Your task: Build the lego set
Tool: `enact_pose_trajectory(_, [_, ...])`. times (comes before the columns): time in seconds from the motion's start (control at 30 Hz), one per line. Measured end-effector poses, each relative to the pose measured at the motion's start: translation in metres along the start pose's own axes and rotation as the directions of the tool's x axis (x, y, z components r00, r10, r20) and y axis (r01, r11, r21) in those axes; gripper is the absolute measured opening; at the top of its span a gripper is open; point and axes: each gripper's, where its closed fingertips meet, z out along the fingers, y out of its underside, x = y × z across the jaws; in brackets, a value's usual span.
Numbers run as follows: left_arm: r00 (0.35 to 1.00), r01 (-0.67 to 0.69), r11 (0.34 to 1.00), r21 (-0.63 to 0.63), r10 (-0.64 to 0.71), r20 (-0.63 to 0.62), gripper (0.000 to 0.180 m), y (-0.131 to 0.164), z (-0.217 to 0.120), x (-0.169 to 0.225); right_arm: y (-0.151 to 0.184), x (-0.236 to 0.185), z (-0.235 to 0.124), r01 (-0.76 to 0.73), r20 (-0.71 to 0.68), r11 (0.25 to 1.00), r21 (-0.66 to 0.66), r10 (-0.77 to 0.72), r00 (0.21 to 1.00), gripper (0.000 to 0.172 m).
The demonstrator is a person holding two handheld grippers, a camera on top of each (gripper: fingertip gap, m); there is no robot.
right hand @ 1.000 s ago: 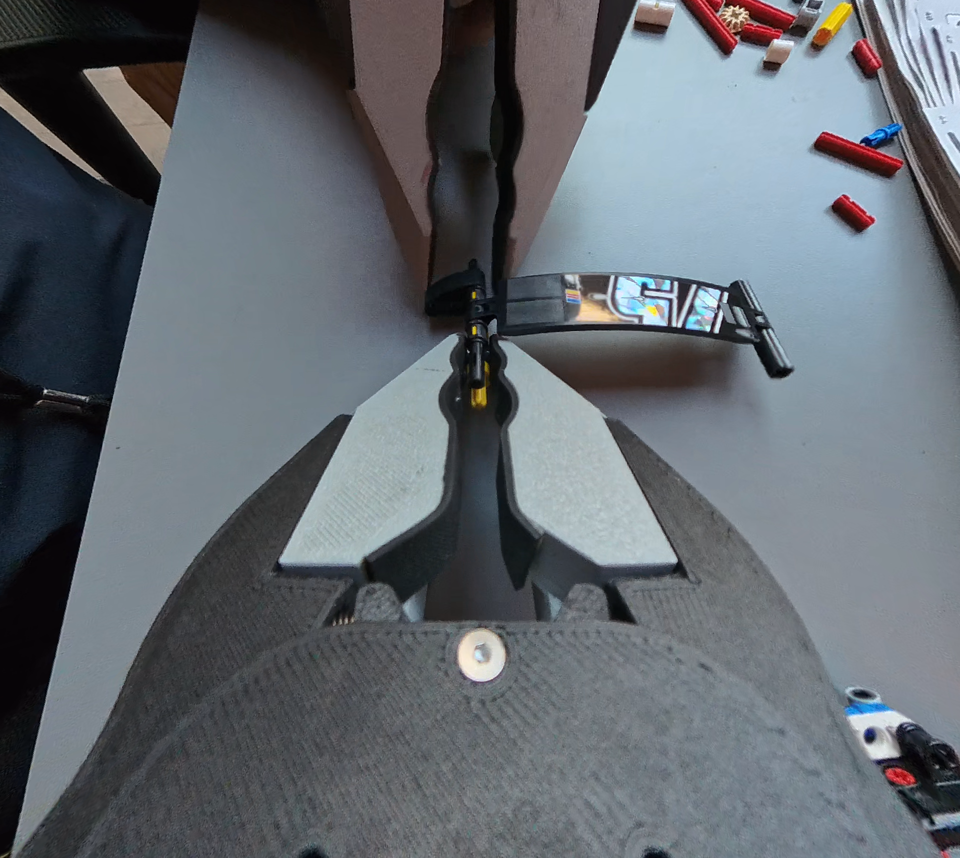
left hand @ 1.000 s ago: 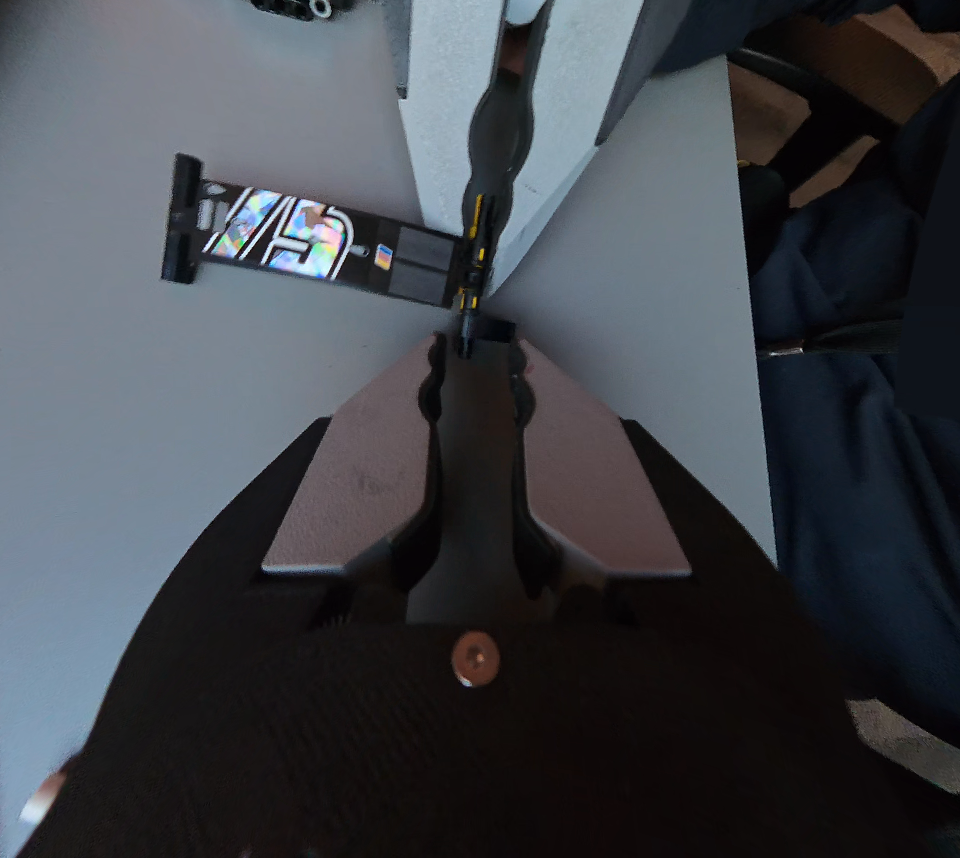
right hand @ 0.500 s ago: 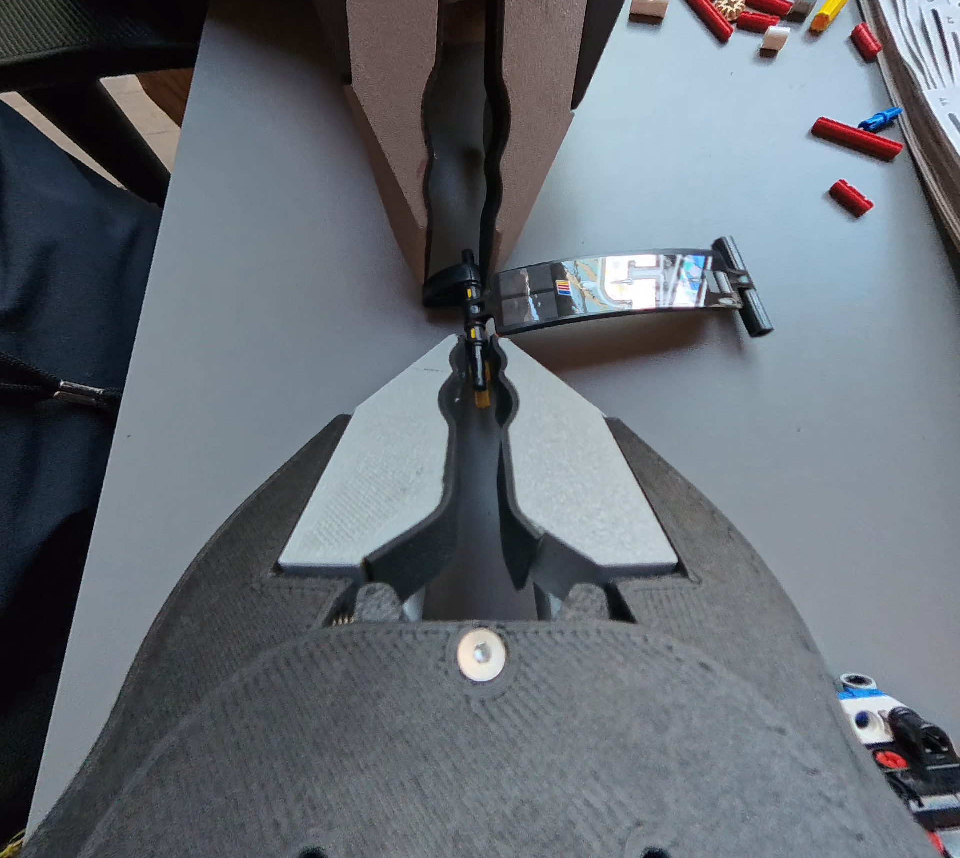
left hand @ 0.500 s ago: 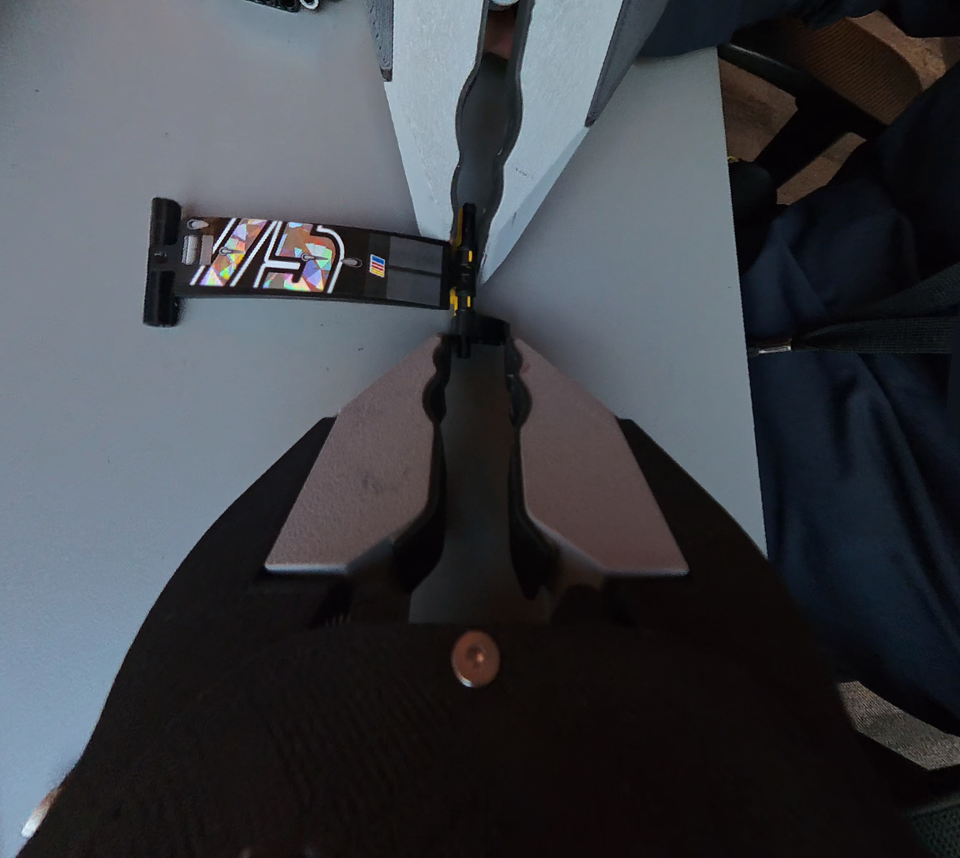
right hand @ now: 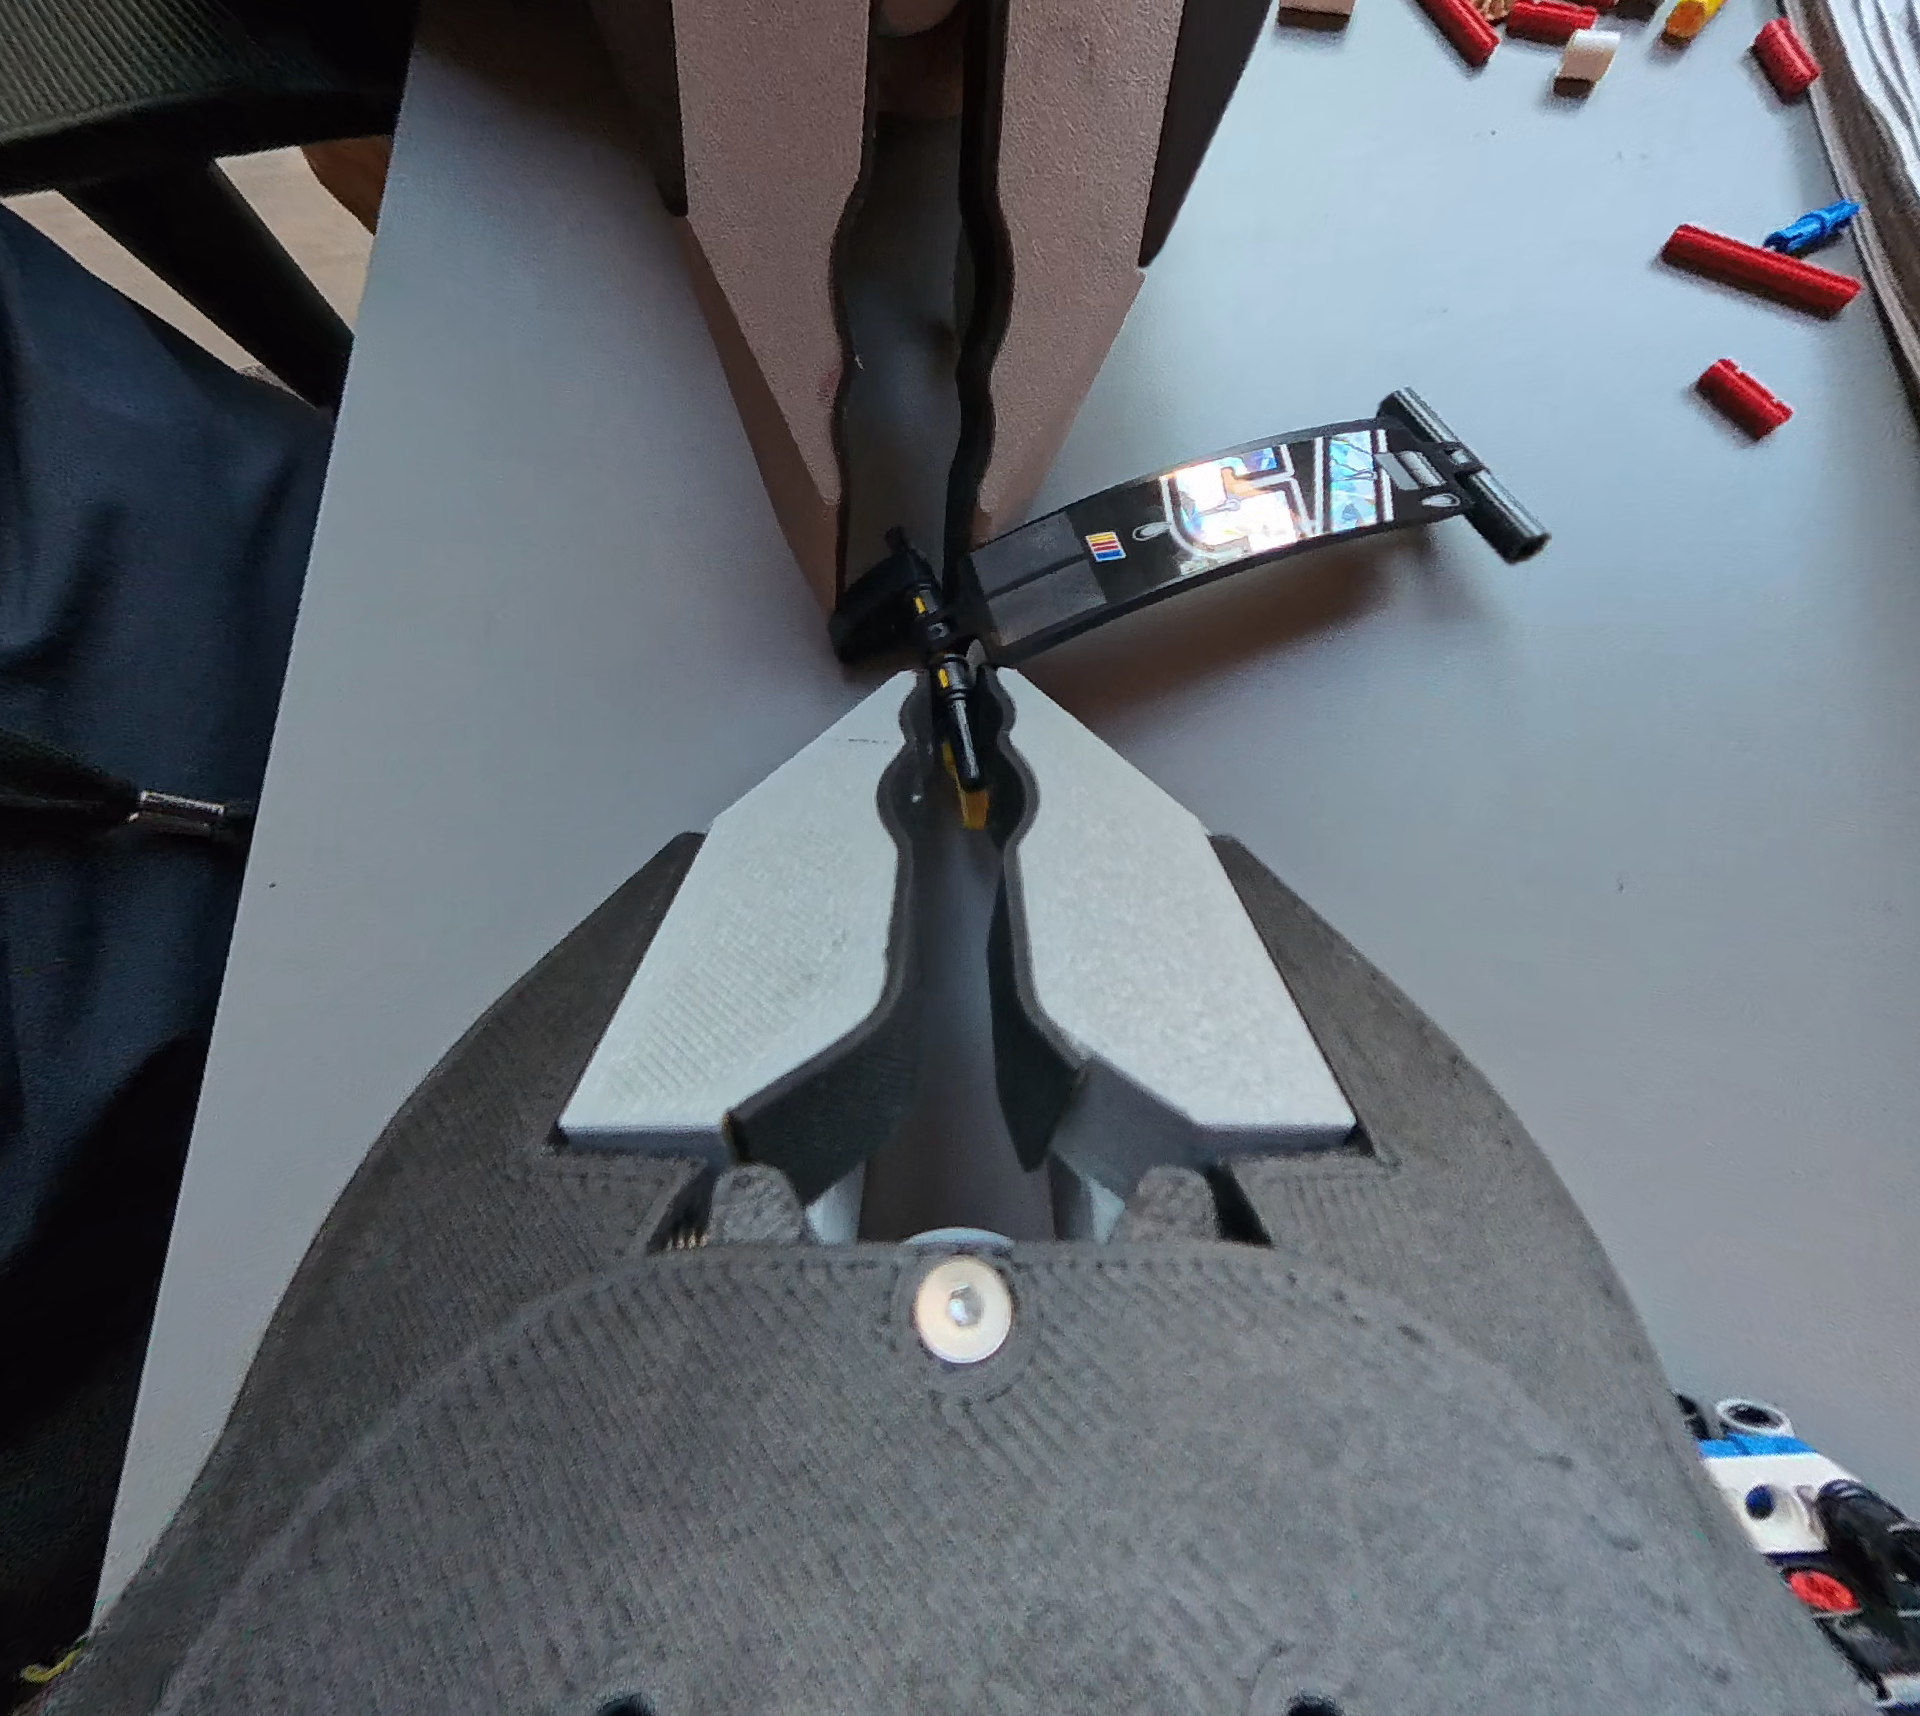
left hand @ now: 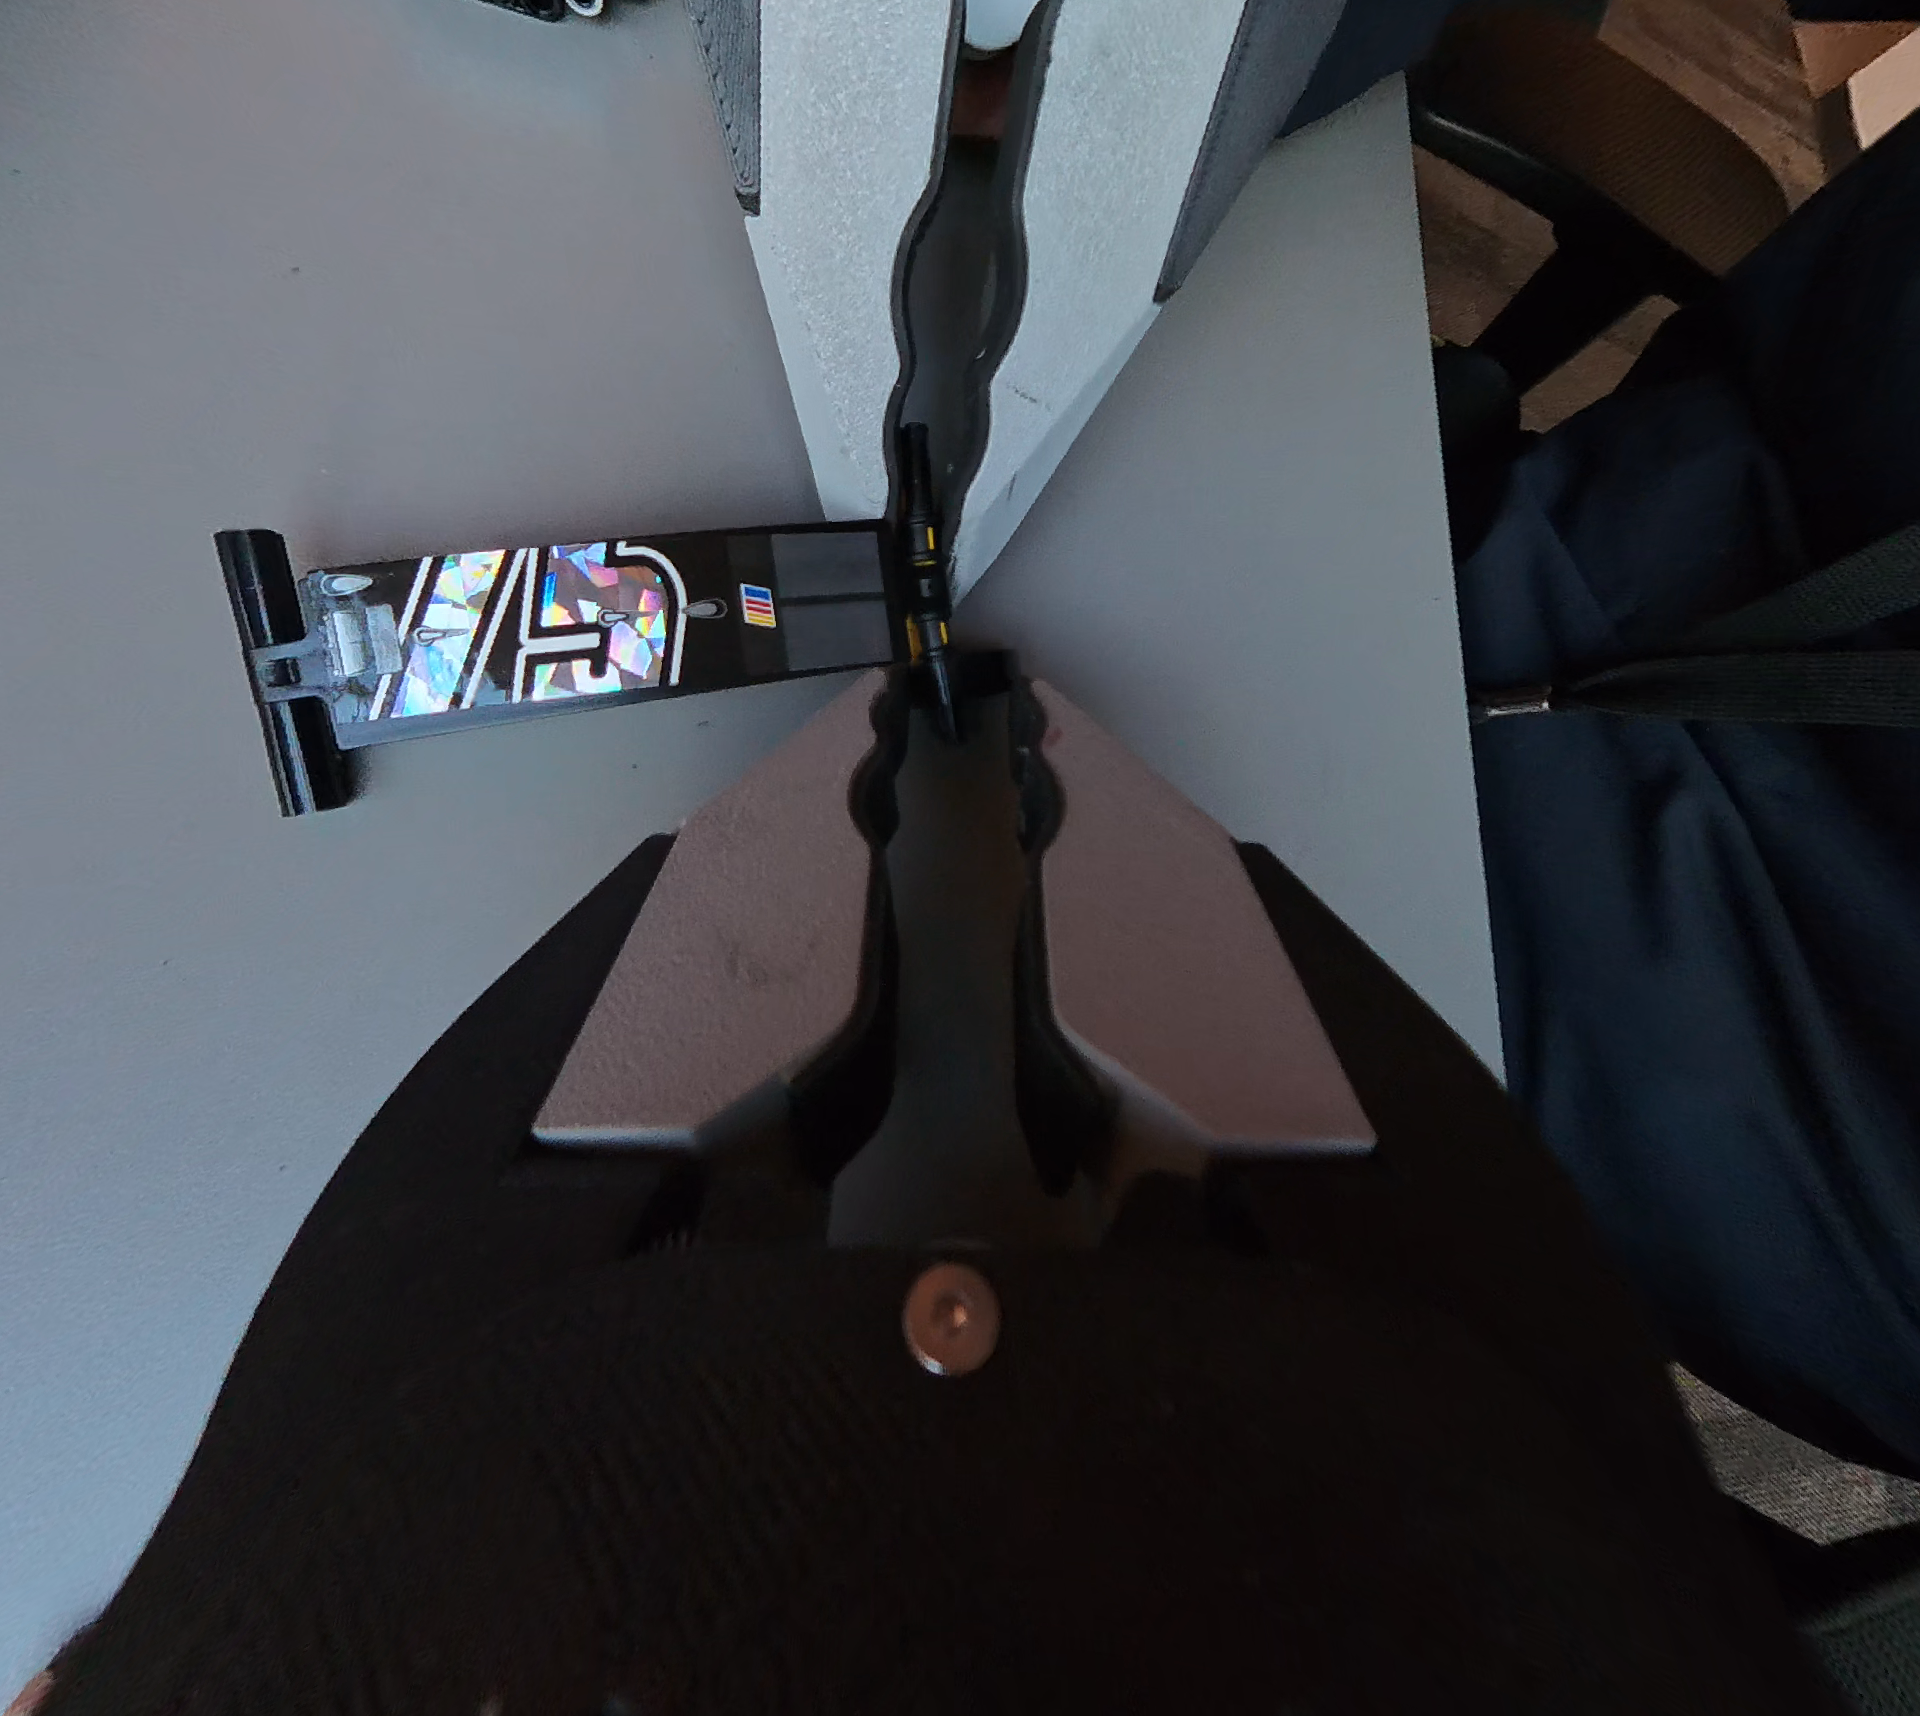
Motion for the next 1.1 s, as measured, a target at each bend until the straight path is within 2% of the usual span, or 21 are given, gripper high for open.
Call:
enact_pose_trajectory(0.4, [1.000,0.015,1.000,-0.002,-0.015,-0.022,0.015,0.001,-0.002,0.000,-0.002,0.000,0.002,0.004,0.072,1.000,-0.008,-0.004,0.997,0.005])
enact_pose_trajectory(0.5, [0.993,0.087,0.996,0.010,-0.086,-0.079,0.016,-0.001,-0.002,-0.001,-0.003,0.002,0.001,-0.053,0.098,0.999,-0.004,0.054,0.994,0.005])
enact_pose_trajectory(0.63, [0.989,0.144,0.985,0.096,-0.140,-0.049,0.016,-0.012,-0.007,-0.009,-0.009,0.011,-0.008,-0.060,0.008,0.997,0.057,0.060,0.998,0.015])
enact_pose_trajectory(0.77, [0.944,0.322,0.919,0.229,-0.292,-0.156,0.011,-0.030,-0.016,-0.015,-0.010,0.025,-0.019,-0.054,-0.163,0.993,0.104,0.070,0.984,0.038])
enact_pose_trajectory(0.87, [0.901,0.415,0.867,0.274,-0.350,-0.258,0.011,-0.040,-0.019,-0.014,-0.017,0.029,-0.031,-0.062,-0.228,0.981,0.183,0.104,0.968,0.037])
enact_pose_trajectory(0.9, [0.892,0.434,0.859,0.272,-0.368,-0.263,0.011,-0.040,-0.018,-0.016,-0.015,0.028,-0.031,-0.078,-0.211,0.980,0.185,0.118,0.970,0.023])
enact_pose_trajectory(0.93, [0.889,0.442,0.857,0.265,-0.381,-0.254,0.011,-0.039,-0.017,-0.018,-0.009,0.029,-0.028,-0.102,-0.203,0.982,0.161,0.134,0.970,0.016])
enact_pose_trajectory(1.0, [0.894,0.439,0.858,0.265,-0.388,-0.224,0.011,-0.038,-0.015,-0.021,0.001,0.027,-0.023,-0.155,-0.134,0.981,0.121,0.170,0.976,0.012])
enact_pose_trajectory(1.1, [0.876,0.463,0.816,0.346,-0.363,-0.318,0.006,-0.057,-0.024,-0.012,-0.005,0.018,-0.029,-0.265,0.051,0.948,0.173,0.261,0.964,0.010])
